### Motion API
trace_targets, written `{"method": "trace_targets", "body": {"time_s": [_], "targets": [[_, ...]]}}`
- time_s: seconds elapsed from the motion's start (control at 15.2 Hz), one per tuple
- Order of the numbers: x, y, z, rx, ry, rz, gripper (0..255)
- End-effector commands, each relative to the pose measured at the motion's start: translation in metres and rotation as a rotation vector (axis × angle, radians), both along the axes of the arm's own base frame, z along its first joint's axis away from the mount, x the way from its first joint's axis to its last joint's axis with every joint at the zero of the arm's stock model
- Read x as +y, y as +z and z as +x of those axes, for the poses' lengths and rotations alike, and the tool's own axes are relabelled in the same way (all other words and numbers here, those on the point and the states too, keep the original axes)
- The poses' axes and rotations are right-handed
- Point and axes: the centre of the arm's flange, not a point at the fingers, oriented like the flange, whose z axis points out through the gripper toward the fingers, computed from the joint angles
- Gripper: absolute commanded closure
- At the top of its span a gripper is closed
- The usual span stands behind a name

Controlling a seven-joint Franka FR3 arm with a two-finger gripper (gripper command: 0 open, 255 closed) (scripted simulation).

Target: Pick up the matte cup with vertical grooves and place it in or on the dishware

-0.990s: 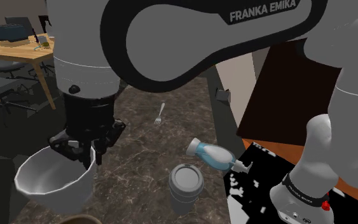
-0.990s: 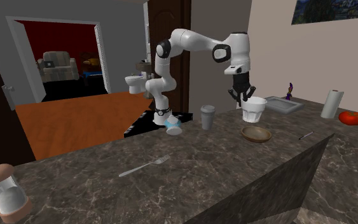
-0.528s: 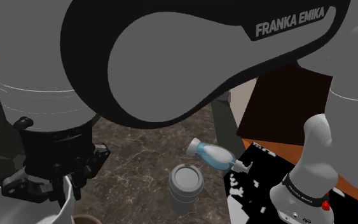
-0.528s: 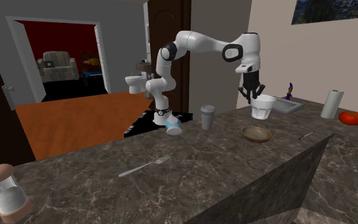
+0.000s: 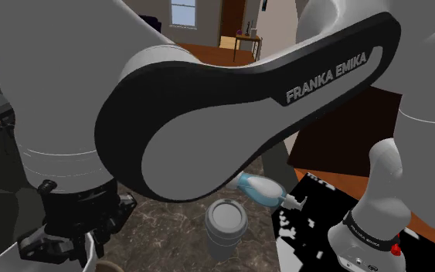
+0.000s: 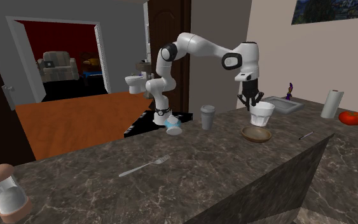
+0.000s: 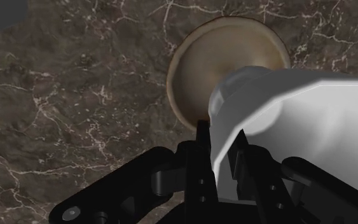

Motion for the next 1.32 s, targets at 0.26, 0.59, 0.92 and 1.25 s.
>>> {"method": "trace_targets", "body": {"time_s": [0.26,0.59,0.92,1.25], "targets": [[0.0,-0.031,0.0,-0.001,0.0,0.001,255],[0.0,-0.056,0.0,-0.001,0.0,0.001,255],[0.0,-0.056,0.0,-0.001,0.0,0.001,255],[0.0,-0.056,0.0,-0.001,0.0,0.001,0]]}}
